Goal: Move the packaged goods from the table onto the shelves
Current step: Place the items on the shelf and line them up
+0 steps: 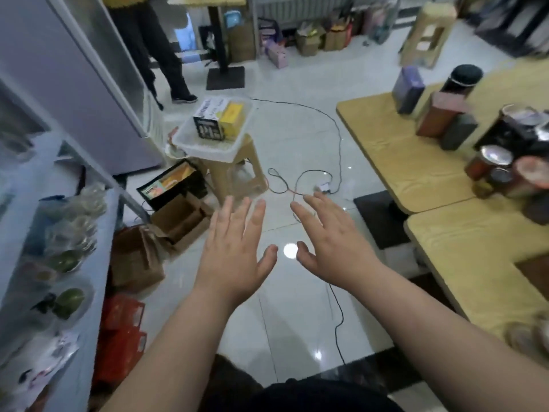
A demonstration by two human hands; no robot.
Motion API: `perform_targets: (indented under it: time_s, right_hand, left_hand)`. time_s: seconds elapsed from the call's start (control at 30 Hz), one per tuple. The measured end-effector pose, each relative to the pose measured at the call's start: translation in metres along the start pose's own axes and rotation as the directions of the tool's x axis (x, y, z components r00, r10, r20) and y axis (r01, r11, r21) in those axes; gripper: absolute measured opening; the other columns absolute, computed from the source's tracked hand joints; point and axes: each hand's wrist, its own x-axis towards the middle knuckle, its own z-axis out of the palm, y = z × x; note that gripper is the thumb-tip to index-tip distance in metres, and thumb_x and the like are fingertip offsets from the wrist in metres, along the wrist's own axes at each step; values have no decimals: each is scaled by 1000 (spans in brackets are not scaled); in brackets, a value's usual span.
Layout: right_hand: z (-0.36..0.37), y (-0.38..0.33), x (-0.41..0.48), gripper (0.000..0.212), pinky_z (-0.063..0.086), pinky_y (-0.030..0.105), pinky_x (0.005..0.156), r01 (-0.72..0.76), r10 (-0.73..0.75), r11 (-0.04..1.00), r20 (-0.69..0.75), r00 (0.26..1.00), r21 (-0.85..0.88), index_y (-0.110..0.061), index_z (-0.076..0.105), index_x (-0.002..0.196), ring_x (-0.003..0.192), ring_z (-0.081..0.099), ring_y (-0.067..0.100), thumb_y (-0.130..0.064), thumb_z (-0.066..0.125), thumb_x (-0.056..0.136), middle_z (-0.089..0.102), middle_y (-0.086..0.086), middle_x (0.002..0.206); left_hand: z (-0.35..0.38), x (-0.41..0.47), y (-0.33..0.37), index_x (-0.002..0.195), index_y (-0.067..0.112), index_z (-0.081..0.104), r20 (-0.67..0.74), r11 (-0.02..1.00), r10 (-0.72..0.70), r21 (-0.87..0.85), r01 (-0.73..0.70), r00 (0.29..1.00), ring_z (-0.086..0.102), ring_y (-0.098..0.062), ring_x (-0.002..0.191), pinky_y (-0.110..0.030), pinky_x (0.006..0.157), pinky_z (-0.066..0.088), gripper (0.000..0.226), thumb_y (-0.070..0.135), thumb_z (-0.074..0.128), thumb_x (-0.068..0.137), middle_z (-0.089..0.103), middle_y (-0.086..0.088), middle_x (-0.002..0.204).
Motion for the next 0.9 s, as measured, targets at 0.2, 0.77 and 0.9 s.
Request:
perform_targets:
  time_s: [0.2,0.77,0.9]
  right_hand:
    - [-4,53,14,66,41,51,109,-208,209,974,9,978,-93,-11,50,142,139,44,38,-29,68,81,51,19,143]
    - [3,142,129,56,54,47,91,-649,640,749,-105,761,-134,-8,60,128,119,54,32,-28,68,76,56,15,125]
    - [6,188,137,57,51,47,95,-716,711,686,-88,697,-128,-9,59,131,123,55,34,-28,71,79,55,18,132]
  left_hand:
    - [37,89,20,154,11,35,-18,968,223,-116,-224,975,26,-40,149,-59,115,33,74,52,42,92,43,-13,154]
    - [65,342,28,150,4,43,20,738,654,-236,-632,757,35,-44,143,-56,115,36,72,49,40,94,53,-17,144]
    - [83,388,54,149,5,43,31,707,691,-237,-667,722,36,-43,143,-55,113,38,71,49,42,94,54,-16,142]
